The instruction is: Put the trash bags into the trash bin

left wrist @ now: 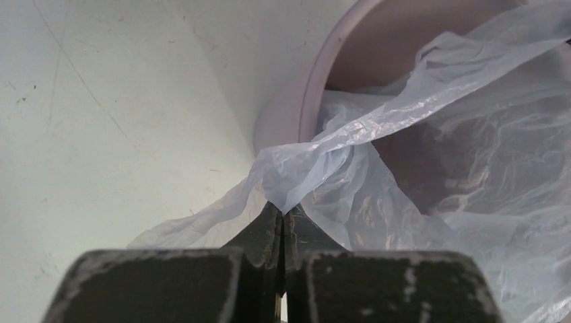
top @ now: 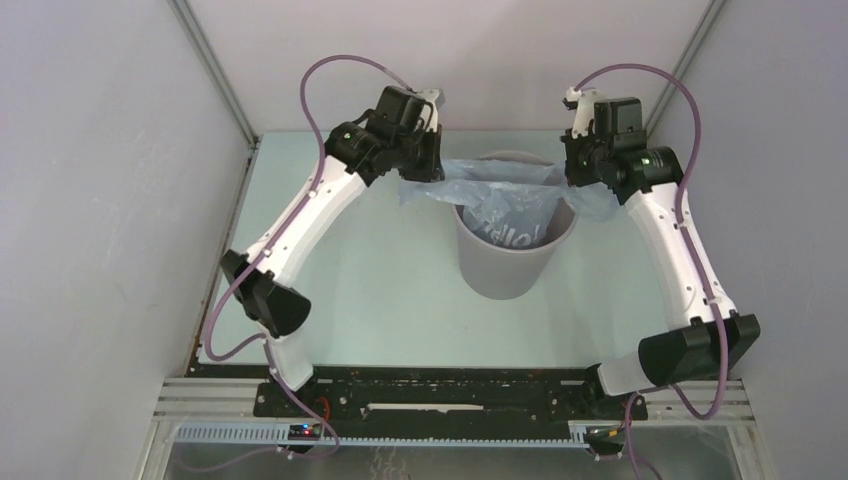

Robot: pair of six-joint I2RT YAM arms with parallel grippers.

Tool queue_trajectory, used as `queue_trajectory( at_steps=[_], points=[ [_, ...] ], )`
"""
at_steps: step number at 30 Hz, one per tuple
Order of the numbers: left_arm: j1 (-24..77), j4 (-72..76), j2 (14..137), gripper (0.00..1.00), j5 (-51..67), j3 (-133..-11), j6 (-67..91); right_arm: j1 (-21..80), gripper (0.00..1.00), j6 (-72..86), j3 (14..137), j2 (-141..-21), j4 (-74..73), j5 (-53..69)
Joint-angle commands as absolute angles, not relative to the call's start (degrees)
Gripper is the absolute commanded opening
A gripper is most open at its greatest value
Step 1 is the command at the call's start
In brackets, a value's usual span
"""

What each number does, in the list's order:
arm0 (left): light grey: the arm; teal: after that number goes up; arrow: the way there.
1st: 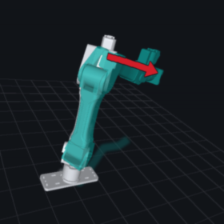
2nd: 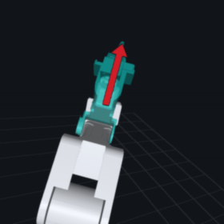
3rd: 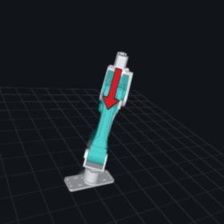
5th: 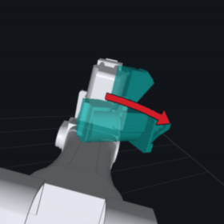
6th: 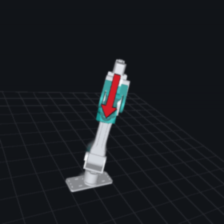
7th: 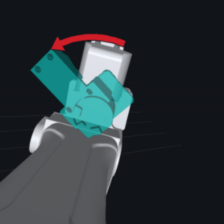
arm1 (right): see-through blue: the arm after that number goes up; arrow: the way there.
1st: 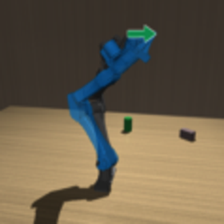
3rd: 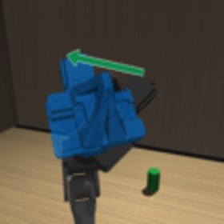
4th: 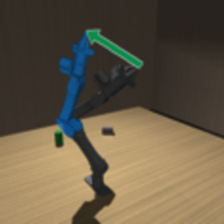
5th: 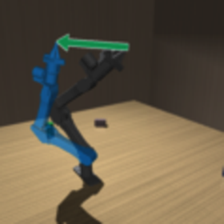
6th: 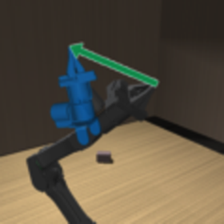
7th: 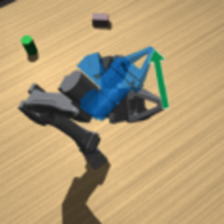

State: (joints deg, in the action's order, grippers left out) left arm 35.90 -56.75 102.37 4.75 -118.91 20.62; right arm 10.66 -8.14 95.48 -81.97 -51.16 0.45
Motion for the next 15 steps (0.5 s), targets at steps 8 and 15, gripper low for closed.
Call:
queue_trajectory(
  at_steps=[8,15],
  points=[
    [33.08,-52.0,107.87,0.0,4.81,-126.38,27.38,8.89,0.0,-5.83,100.16,-86.39,-51.52,-3.43],
    [32.87,-45.38,105.96,0.0,2.52,-125.63,29.75,8.72,0.0,-4.24,101.2,-86.35,-50.69,-5.22]
  ],
)
